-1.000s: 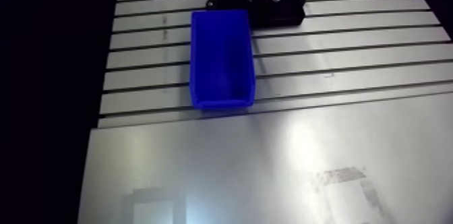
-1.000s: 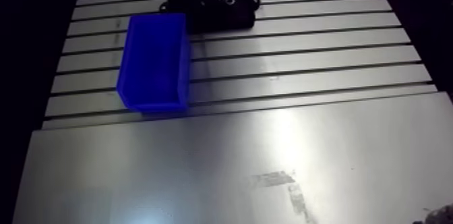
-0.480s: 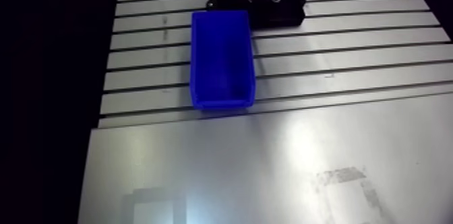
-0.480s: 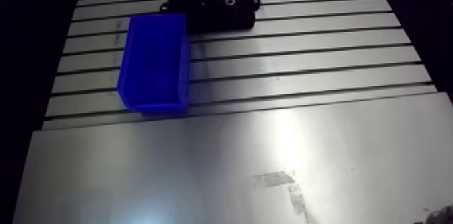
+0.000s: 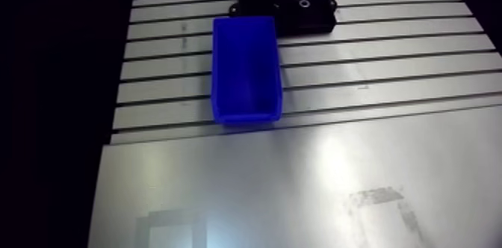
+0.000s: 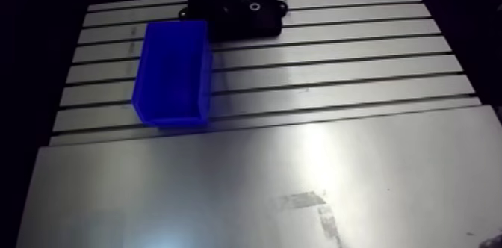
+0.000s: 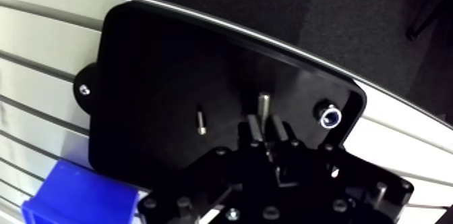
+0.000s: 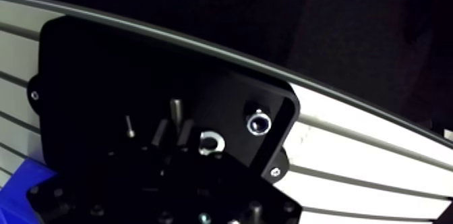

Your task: Pick up the M10 bolt from the tray and put it into the blue bin.

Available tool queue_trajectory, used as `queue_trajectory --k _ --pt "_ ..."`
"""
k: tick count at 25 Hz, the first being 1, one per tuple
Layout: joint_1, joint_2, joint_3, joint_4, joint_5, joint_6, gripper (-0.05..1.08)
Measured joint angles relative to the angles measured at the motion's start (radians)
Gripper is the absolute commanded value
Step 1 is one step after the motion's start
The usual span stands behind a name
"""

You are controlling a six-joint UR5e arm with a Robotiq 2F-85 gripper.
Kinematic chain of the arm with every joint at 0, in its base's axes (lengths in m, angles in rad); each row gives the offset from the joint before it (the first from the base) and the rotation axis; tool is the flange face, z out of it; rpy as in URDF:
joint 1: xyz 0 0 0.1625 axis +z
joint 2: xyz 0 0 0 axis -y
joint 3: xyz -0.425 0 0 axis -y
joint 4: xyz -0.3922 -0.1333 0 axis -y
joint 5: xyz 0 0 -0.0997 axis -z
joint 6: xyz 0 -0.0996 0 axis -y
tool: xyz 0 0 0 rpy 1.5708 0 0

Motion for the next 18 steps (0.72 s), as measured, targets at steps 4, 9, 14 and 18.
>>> queue_trajectory --k 4,9,14,18 --pt "0.001 -0.021 0.002 0.004 -0.001 -0.001 1.02" --pt "0.007 -0.063 0.011 0.016 -0.001 -0.003 1.05" --pt "0.013 -0.134 0.022 0.063 0.002 -0.032 1.06" --pt "0.019 -0.196 0.039 0.088 0.004 -0.076 1.06"
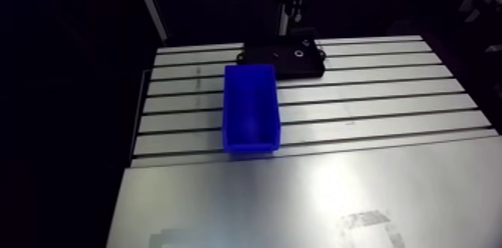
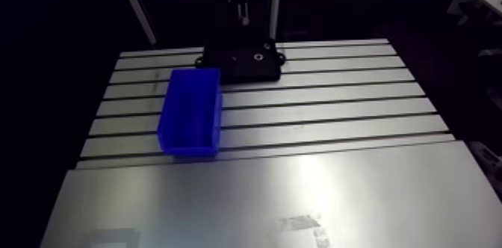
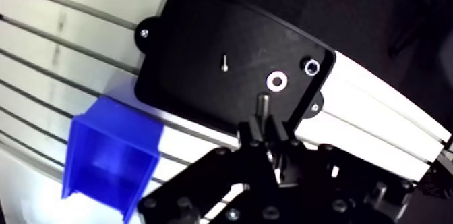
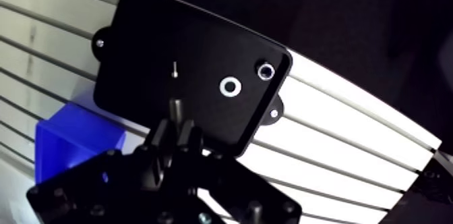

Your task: Pick up the M10 bolt from the tray and put it into the blue bin.

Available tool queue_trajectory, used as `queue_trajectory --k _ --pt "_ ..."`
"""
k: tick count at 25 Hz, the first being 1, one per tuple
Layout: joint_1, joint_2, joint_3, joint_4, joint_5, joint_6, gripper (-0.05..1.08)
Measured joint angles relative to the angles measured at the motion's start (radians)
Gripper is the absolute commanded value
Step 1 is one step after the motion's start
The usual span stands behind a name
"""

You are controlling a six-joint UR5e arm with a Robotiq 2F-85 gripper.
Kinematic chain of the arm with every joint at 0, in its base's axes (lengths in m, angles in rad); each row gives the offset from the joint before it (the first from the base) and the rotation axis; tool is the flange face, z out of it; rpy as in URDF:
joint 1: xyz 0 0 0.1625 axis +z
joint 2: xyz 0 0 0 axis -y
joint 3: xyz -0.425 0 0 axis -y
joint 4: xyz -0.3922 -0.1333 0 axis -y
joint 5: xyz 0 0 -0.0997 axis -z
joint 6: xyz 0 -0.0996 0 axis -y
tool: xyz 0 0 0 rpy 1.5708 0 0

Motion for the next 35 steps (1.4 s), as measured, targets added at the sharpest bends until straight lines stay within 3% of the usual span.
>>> queue_trajectory --k 6,9,13,19,25,35 --pt "0.015 -0.096 0.028 0.042 0.005 -0.101 1.06" --pt "0.023 -0.147 0.05 0.059 0.016 -0.19 1.06" --pt "0.034 -0.215 0.102 0.072 0.03 -0.384 1.06" --pt "0.042 -0.294 0.193 0.075 0.035 -0.655 1.05" --pt "0.062 -0.327 0.248 0.072 0.037 -0.748 1.05" --pt "0.105 -0.33 0.324 0.046 0.055 -0.769 1.05"
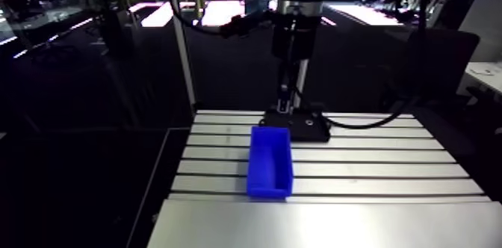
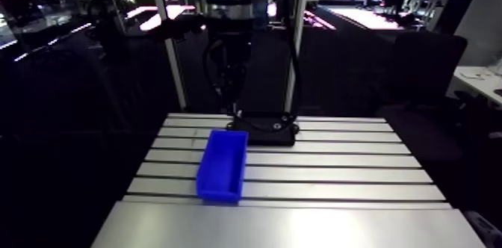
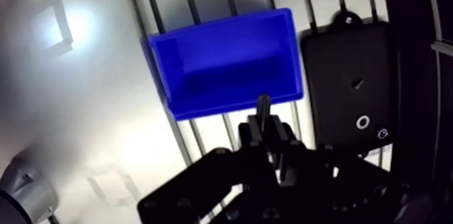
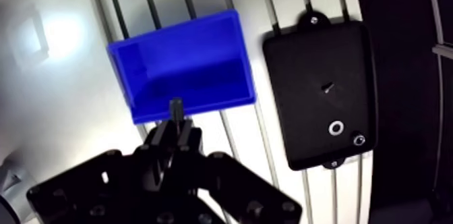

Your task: Pick up the M10 bolt from the tray and put it into the blue bin.

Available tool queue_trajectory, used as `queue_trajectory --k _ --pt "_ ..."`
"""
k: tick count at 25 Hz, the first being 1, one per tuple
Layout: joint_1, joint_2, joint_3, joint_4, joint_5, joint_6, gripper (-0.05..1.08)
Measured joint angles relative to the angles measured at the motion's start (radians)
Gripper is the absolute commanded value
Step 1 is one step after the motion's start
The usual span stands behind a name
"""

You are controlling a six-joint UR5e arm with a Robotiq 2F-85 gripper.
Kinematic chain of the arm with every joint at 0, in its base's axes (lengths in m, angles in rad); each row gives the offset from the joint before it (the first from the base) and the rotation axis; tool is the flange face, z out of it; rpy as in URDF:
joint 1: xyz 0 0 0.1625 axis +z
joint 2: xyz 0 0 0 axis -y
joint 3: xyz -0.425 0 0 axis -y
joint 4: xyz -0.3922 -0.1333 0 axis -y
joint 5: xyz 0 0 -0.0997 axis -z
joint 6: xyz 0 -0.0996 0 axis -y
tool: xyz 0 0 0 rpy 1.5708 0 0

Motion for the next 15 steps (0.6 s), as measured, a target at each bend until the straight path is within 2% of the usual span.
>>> queue_trajectory --k 15 --pt "0.015 0.04 0.09 -0.109 -0.006 -0.022 1.03"
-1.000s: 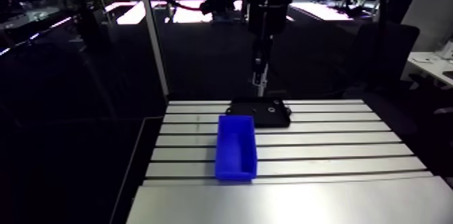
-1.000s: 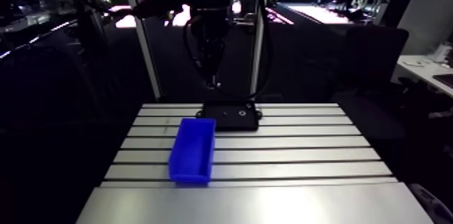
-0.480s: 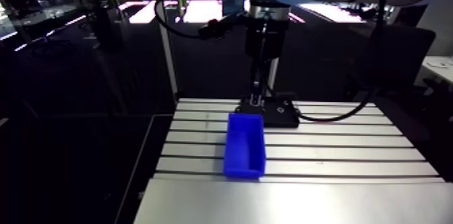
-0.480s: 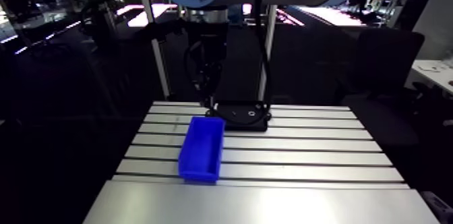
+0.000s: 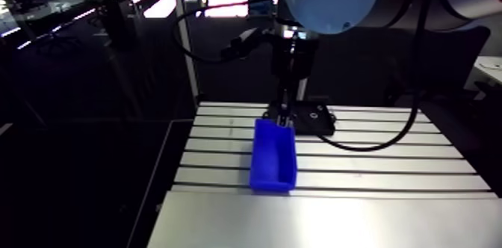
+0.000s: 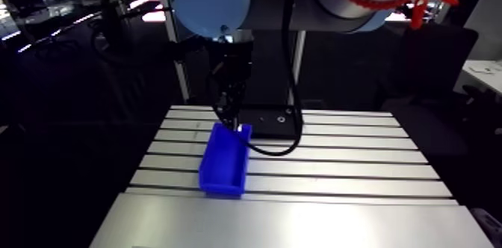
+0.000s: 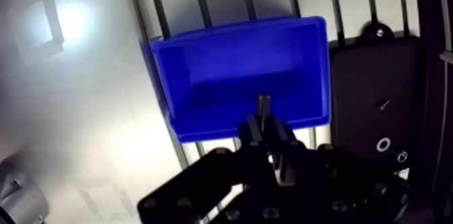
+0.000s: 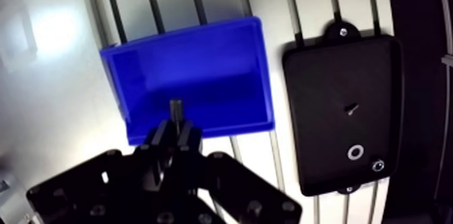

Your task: Pick up the M10 bolt from the tray and put it into the blue bin.

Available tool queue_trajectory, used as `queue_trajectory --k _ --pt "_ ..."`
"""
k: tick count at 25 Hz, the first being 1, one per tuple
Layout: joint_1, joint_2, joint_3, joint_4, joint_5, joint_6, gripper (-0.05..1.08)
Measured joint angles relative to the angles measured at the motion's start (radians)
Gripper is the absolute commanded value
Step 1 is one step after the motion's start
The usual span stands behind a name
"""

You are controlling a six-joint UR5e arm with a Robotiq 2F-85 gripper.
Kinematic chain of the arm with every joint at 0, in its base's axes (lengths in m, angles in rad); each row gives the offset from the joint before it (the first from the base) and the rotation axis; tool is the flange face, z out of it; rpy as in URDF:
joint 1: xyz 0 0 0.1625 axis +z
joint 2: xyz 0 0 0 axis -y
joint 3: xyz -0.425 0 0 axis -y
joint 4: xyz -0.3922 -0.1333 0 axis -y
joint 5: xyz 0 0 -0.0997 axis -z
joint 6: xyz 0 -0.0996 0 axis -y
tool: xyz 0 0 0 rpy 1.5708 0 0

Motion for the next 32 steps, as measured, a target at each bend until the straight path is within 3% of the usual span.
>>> queue_trajectory --k 32 --pt "0.027 0.115 0.063 -0.067 -0.006 0.017 1.02"
